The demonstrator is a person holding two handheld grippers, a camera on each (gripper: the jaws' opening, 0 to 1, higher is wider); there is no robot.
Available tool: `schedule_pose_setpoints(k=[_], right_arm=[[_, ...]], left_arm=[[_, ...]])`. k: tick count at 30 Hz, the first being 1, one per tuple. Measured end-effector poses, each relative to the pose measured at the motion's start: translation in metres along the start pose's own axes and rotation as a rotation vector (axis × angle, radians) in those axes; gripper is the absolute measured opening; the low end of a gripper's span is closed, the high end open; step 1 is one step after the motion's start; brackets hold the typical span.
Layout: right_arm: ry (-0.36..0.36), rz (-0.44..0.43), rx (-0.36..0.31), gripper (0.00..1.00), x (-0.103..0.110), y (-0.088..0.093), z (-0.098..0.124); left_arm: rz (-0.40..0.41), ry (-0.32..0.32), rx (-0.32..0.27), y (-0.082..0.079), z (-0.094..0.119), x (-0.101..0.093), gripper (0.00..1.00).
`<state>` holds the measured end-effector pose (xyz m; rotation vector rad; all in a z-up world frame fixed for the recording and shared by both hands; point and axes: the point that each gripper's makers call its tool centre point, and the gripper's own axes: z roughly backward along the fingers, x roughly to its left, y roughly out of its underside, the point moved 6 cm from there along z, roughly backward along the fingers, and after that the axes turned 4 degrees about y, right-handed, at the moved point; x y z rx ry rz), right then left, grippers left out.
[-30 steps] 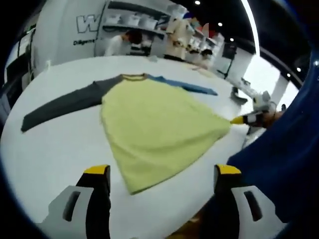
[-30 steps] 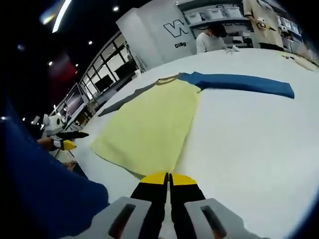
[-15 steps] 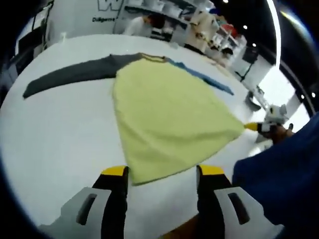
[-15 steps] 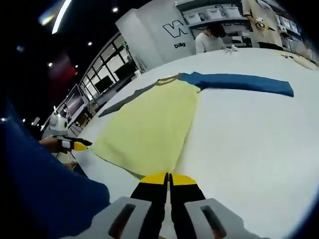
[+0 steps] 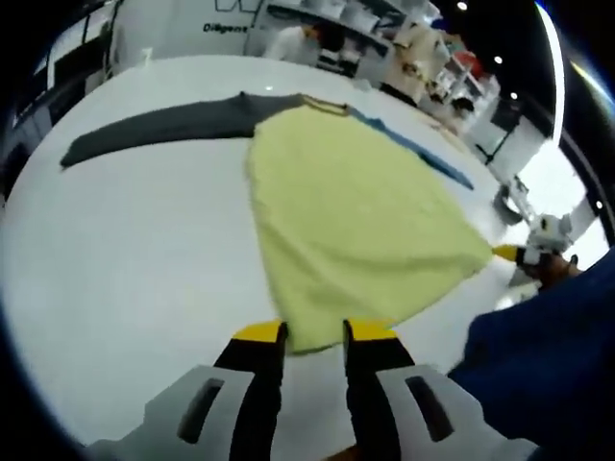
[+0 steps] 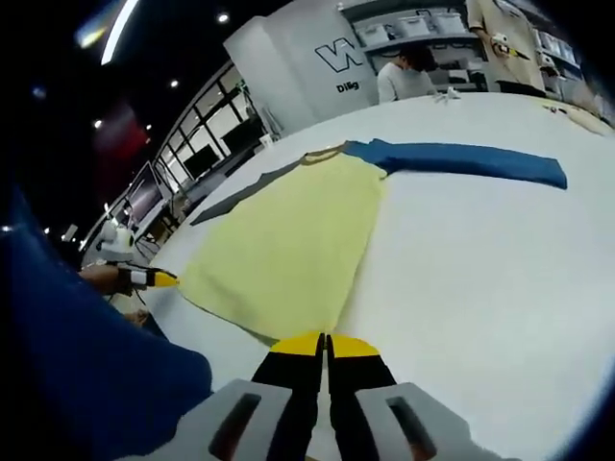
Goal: Fold the garment on the visible template until the final outline fits inside the template.
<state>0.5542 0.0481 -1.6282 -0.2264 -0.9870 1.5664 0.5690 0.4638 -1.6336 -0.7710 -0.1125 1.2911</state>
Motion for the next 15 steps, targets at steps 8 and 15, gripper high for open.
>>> schedule_pose_setpoints(k=[8, 15], right_arm=[[-0.002, -0.001, -0.008, 0.00, -0.001, 0.000, 0.000], [-0.004, -0.004, 0.009, 0.00, 0.000, 0.006, 0.004]], left_arm=[[-0.039, -0.030, 0.003, 0.002, 0.003, 0.003, 0.02], [-0.051, -0.027, 0.006, 0.008, 0.013, 0.002, 0.02]])
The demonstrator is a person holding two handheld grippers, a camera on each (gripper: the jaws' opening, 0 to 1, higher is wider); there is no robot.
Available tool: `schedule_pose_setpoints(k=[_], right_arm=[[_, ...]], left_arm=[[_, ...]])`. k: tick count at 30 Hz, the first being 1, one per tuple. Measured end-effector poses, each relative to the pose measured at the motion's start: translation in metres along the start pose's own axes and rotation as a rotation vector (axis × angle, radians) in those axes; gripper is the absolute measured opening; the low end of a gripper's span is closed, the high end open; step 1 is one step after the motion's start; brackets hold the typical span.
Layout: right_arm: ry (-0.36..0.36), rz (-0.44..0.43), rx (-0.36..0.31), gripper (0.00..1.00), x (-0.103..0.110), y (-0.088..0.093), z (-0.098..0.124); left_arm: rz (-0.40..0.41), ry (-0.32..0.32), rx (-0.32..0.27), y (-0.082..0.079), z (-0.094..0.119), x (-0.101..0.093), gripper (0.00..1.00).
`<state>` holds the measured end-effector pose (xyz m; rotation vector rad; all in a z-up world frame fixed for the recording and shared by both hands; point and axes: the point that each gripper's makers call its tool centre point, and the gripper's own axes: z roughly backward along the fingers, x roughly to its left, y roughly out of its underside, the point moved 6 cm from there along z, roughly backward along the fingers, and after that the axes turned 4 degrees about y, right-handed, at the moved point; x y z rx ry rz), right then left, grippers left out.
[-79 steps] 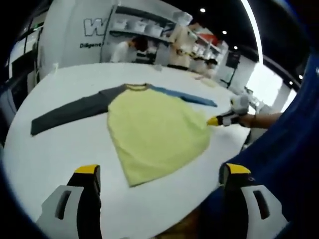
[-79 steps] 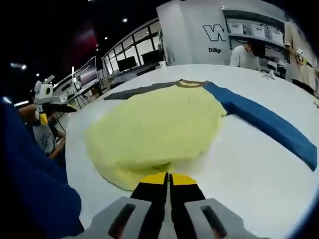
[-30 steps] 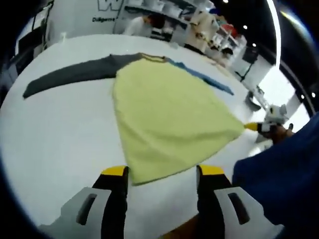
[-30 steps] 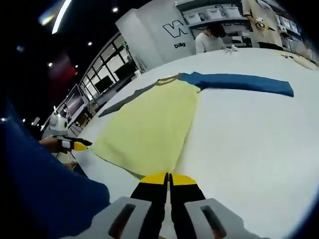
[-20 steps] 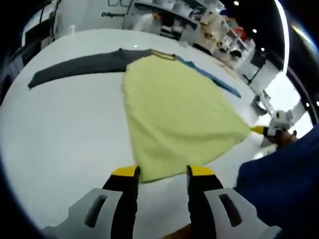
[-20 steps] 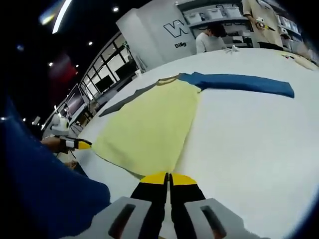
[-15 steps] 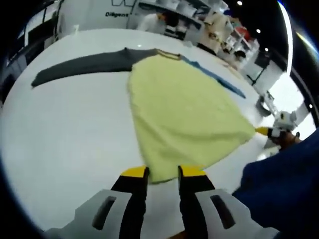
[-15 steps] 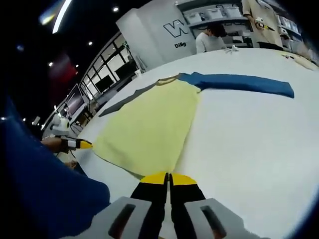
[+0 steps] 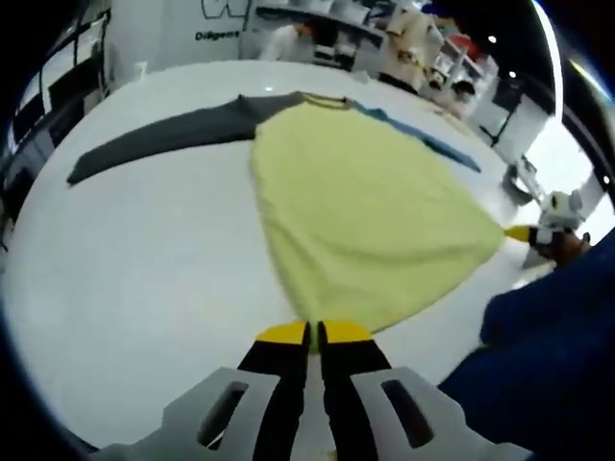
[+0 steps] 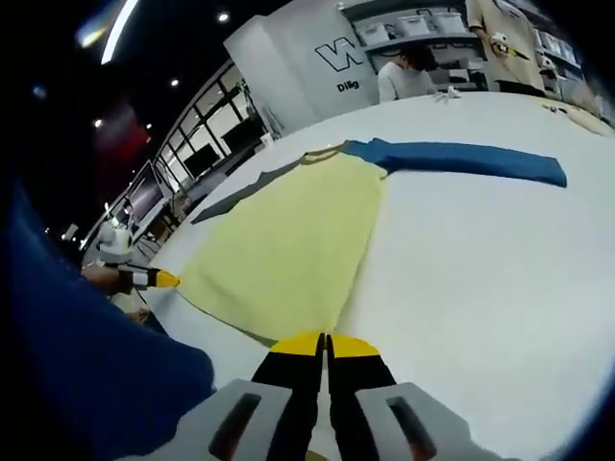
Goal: Fold the garment on the visible template until the final outline fits inside the template.
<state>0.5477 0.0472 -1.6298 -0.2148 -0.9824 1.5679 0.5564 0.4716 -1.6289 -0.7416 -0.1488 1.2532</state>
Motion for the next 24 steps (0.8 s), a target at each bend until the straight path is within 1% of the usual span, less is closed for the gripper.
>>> schedule_pose_setpoints(k=[3, 7, 11, 17, 18, 20, 22, 24], right_arm=[[-0.001, 0.000, 0.013, 0.00, 0.001, 0.006, 0.002], [-0.001, -0.011, 0.025, 0.00, 0.003, 0.015, 0.007], [0.001, -0.024, 0.035, 0.00, 0.004, 0.022, 0.011], [0.005, -0.036, 0.044, 0.00, 0.008, 0.025, 0.014], [0.010, -0.036, 0.039, 0.00, 0.007, 0.025, 0.014], [0.016, -0.038, 0.035, 0.00, 0.007, 0.025, 0.014], [0.019, -0.033, 0.032, 0.00, 0.006, 0.024, 0.014], [0.018, -0.033, 0.022, 0.00, 0.006, 0.020, 0.015]], left_arm=[[-0.002, 0.007, 0.005, 0.004, 0.005, -0.004, 0.02], [-0.005, 0.012, 0.025, 0.012, 0.005, -0.008, 0.02], [-0.008, 0.012, 0.040, 0.018, 0.008, -0.010, 0.02], [-0.006, 0.023, 0.044, 0.023, 0.011, -0.012, 0.03], [-0.018, 0.029, 0.035, 0.022, 0.011, -0.012, 0.04], [-0.033, 0.031, 0.018, 0.020, 0.013, -0.012, 0.15], [-0.025, 0.028, -0.008, 0.016, 0.017, -0.011, 0.25], [-0.011, 0.026, -0.031, 0.014, 0.020, -0.006, 0.23]])
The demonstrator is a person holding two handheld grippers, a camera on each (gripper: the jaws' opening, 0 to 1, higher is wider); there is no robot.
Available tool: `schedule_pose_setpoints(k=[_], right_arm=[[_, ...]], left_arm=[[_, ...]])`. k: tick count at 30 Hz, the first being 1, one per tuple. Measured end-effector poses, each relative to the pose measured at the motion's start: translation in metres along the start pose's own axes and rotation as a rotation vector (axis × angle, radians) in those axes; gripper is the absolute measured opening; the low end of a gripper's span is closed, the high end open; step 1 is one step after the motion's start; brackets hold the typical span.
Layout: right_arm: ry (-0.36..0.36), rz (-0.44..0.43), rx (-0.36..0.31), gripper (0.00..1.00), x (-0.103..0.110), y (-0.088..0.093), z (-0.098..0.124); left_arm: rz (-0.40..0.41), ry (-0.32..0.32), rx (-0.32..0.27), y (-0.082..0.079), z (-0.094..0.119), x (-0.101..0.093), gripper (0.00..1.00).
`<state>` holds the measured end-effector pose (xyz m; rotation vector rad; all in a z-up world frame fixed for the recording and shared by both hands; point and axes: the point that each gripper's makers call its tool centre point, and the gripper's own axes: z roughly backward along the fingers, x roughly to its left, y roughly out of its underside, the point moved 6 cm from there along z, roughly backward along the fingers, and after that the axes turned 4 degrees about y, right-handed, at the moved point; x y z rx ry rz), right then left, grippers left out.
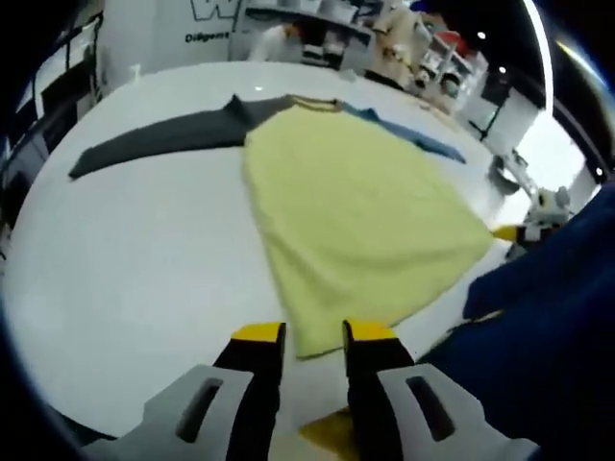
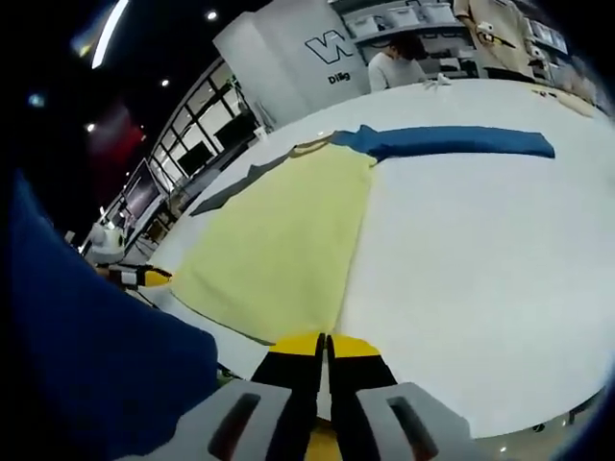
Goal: Fold the garment on the visible template until the final outline fits inside the template.
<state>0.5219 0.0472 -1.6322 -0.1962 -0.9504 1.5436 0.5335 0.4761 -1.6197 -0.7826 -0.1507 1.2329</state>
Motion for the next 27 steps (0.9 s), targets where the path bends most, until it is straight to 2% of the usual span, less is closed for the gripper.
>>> schedule_pose_setpoints(k=[2, 4, 9, 12, 15, 17, 18, 20, 22, 27], right_arm=[[0.009, -0.005, -0.017, 0.00, -0.003, -0.004, 0.000], [0.021, -0.014, -0.043, 0.01, -0.008, -0.010, 0.001], [0.033, -0.022, -0.077, 0.08, -0.014, -0.023, 0.003], [0.037, -0.006, -0.092, 0.18, -0.012, -0.032, 0.002], [0.037, 0.000, -0.096, 0.19, -0.011, -0.034, -0.001], [0.040, 0.015, -0.092, 0.20, -0.010, -0.034, -0.005], [0.039, 0.015, -0.091, 0.21, -0.009, -0.034, -0.006], [0.039, 0.010, -0.097, 0.22, -0.004, -0.034, -0.009], [0.038, 0.012, -0.107, 0.23, 0.003, -0.036, -0.010], [0.046, 0.021, -0.113, 0.28, 0.011, -0.041, -0.015]], left_arm=[[0.000, -0.010, -0.023, -0.005, 0.004, -0.002, 0.23], [0.000, -0.028, -0.032, -0.008, 0.007, 0.000, 0.29], [0.015, -0.057, -0.066, -0.011, 0.007, 0.013, 0.35], [0.036, -0.073, -0.102, -0.018, 0.008, 0.021, 0.41], [0.057, -0.084, -0.132, -0.025, 0.008, 0.031, 0.47], [0.085, -0.107, -0.186, -0.034, 0.009, 0.042, 0.52], [0.109, -0.152, -0.245, -0.042, 0.011, 0.053, 0.56], [0.153, -0.178, -0.297, -0.049, 0.013, 0.061, 0.63], [0.202, -0.193, -0.330, -0.059, 0.017, 0.077, 0.69], [0.232, -0.226, -0.353, -0.070, 0.019, 0.113, 0.88]])
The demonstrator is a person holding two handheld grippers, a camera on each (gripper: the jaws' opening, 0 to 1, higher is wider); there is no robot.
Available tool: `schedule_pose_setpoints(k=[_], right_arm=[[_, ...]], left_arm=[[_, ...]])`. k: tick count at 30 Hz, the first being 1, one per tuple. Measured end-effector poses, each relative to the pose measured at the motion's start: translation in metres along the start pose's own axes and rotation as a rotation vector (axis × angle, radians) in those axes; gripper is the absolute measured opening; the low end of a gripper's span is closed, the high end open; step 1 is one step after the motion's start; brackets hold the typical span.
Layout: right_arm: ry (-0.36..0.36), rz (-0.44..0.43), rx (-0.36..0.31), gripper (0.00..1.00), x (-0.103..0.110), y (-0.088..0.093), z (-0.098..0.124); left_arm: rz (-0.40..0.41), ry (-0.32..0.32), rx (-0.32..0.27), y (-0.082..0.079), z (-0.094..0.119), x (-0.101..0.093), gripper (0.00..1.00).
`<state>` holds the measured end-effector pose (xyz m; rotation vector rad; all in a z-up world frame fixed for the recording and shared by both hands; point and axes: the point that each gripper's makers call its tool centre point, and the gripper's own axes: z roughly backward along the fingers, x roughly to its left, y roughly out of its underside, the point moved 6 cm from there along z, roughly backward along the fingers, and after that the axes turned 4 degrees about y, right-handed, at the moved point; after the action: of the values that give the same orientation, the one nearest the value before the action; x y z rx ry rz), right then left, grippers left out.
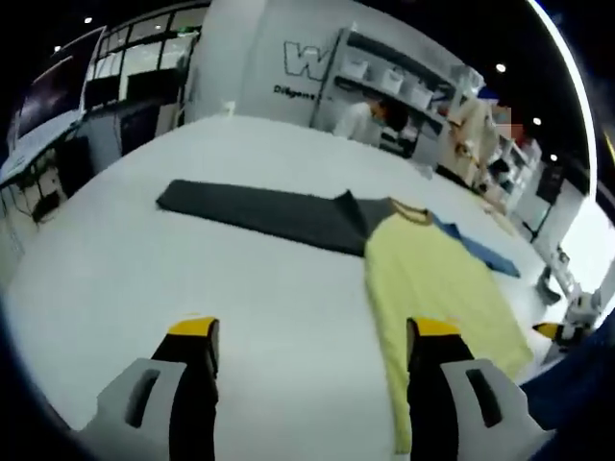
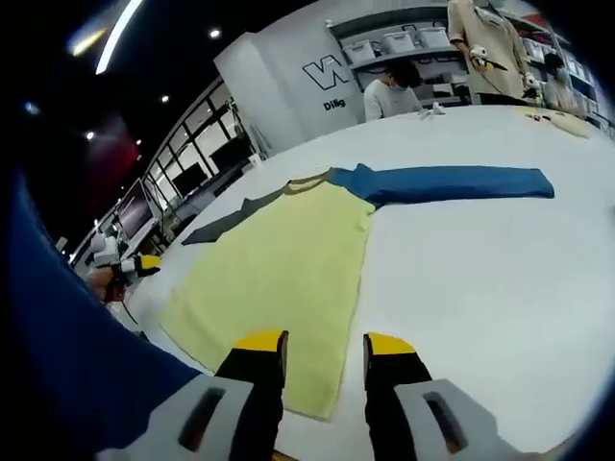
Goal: Fold the garment on the visible template until the final outline fits inside the template.
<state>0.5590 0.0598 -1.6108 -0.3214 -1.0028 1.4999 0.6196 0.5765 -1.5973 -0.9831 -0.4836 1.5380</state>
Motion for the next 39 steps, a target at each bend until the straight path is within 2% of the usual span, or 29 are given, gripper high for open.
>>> schedule_pose_setpoints(k=[4, 6, 9, 11, 14, 18, 19, 21, 23, 25, 29, 31, 34, 35, 39], right_arm=[[-0.003, 0.001, -0.013, 0.33, 0.010, -0.004, -0.003], [-0.002, 0.020, -0.019, 0.37, 0.016, -0.007, -0.005], [-0.007, 0.057, -0.014, 0.40, 0.024, -0.008, -0.005], [-0.023, 0.102, -0.008, 0.43, 0.031, -0.008, -0.005], [-0.040, 0.142, 0.012, 0.48, 0.042, -0.006, -0.005], [-0.074, 0.180, 0.028, 0.50, 0.058, -0.001, -0.004], [-0.082, 0.184, 0.028, 0.52, 0.062, -0.001, -0.004], [-0.120, 0.181, 0.011, 0.58, 0.071, -0.002, -0.002], [-0.132, 0.185, 0.013, 0.61, 0.077, -0.002, 0.000], [-0.134, 0.224, 0.028, 0.63, 0.084, -0.001, 0.004], [-0.151, 0.289, 0.054, 0.74, 0.091, 0.000, 0.009], [-0.158, 0.354, 0.094, 0.75, 0.096, 0.001, 0.012], [-0.167, 0.367, 0.104, 0.76, 0.099, 0.001, 0.013], [-0.170, 0.382, 0.105, 0.78, 0.102, -0.001, 0.014], [-0.170, 0.392, 0.106, 0.79, 0.108, -0.005, 0.014]], left_arm=[[0.006, -0.004, -0.003, -0.009, -0.004, 0.015, 0.92], [0.009, -0.008, -0.008, -0.013, -0.007, 0.027, 0.98], [0.033, 0.001, -0.005, -0.019, -0.013, 0.046, 0.99], [0.064, 0.004, -0.024, -0.026, -0.018, 0.061, 0.99], [0.071, 0.025, -0.032, -0.036, -0.024, 0.073, 0.99], [0.091, 0.014, -0.065, -0.048, -0.033, 0.090, 0.98], [0.134, 0.023, -0.082, -0.055, -0.038, 0.095, 0.96], [0.171, 0.037, -0.089, -0.060, -0.042, 0.100, 0.94], [0.189, 0.031, -0.112, -0.068, -0.049, 0.114, 0.93], [0.202, 0.028, -0.126, -0.073, -0.053, 0.122, 0.93], [0.247, 0.024, -0.167, -0.084, -0.063, 0.146, 0.90], [0.271, 0.027, -0.182, -0.091, -0.071, 0.160, 0.88], [0.307, 0.019, -0.205, -0.096, -0.075, 0.167, 0.84], [0.333, 0.029, -0.225, -0.097, -0.070, 0.148, 0.83], [0.351, 0.028, -0.224, -0.098, -0.076, 0.148, 0.76]])
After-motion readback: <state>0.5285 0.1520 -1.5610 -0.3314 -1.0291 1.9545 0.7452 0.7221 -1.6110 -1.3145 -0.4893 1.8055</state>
